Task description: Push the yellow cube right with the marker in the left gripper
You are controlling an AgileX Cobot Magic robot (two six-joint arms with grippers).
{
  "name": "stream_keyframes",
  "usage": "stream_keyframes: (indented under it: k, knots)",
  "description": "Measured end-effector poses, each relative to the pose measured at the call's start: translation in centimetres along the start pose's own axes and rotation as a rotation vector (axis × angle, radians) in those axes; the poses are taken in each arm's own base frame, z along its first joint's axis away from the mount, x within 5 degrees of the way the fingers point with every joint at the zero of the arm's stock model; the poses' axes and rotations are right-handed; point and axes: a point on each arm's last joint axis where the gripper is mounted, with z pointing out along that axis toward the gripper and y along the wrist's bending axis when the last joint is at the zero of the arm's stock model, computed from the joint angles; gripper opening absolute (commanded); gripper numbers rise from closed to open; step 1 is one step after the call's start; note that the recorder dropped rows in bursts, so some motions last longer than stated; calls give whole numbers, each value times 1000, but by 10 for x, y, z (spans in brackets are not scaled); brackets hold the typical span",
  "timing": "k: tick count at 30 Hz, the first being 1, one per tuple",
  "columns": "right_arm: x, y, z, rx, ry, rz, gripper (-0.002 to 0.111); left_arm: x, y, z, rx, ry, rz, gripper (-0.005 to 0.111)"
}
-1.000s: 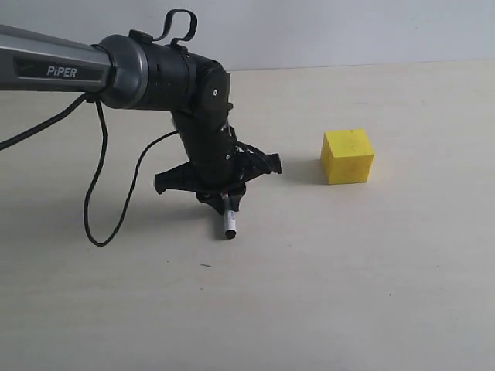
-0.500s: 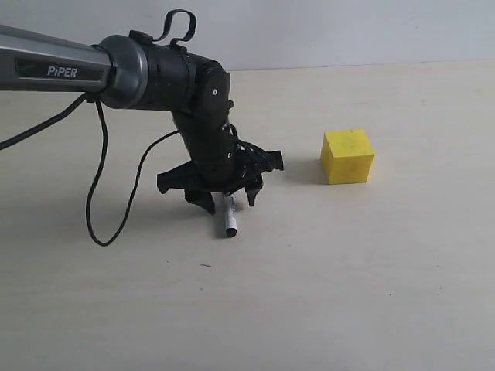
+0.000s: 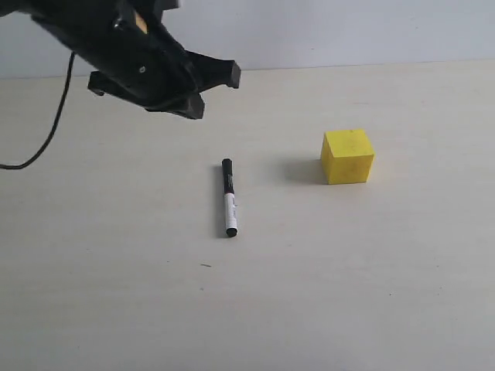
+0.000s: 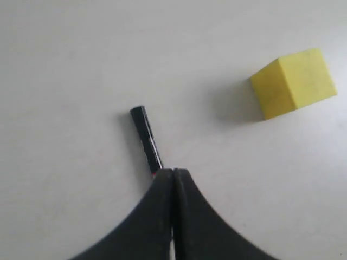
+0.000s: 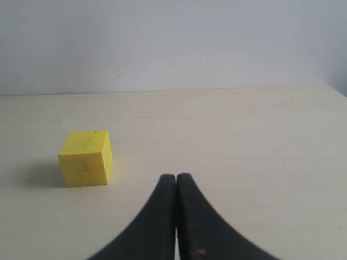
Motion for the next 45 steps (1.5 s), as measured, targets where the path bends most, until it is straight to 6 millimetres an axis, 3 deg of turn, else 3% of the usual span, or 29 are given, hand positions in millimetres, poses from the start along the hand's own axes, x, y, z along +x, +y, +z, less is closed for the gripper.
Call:
stream_keyframes:
  k: [3, 5, 6, 8, 14, 21, 45]
  knots:
    - [0, 0, 0, 0, 0, 0, 0, 26, 11, -27, 58, -216, 7, 0]
    - [0, 0, 0, 0, 2, 0, 0, 51, 22, -55, 110, -403, 6, 0]
    - [0, 0, 0, 0, 2, 0, 0, 73, 31, -70, 137, -511, 9, 0]
    - [0, 0, 0, 0, 2, 0, 0, 102, 42, -91, 161, -600, 15, 0]
    - [0, 0, 0, 0, 2, 0, 0, 139, 55, -123, 202, -709, 18, 0]
    - [0, 0, 0, 0, 2, 0, 0, 147, 57, -144, 237, -796, 17, 0]
    - [0, 0, 0, 0, 2, 0, 0, 148, 58, -148, 239, -815, 18, 0]
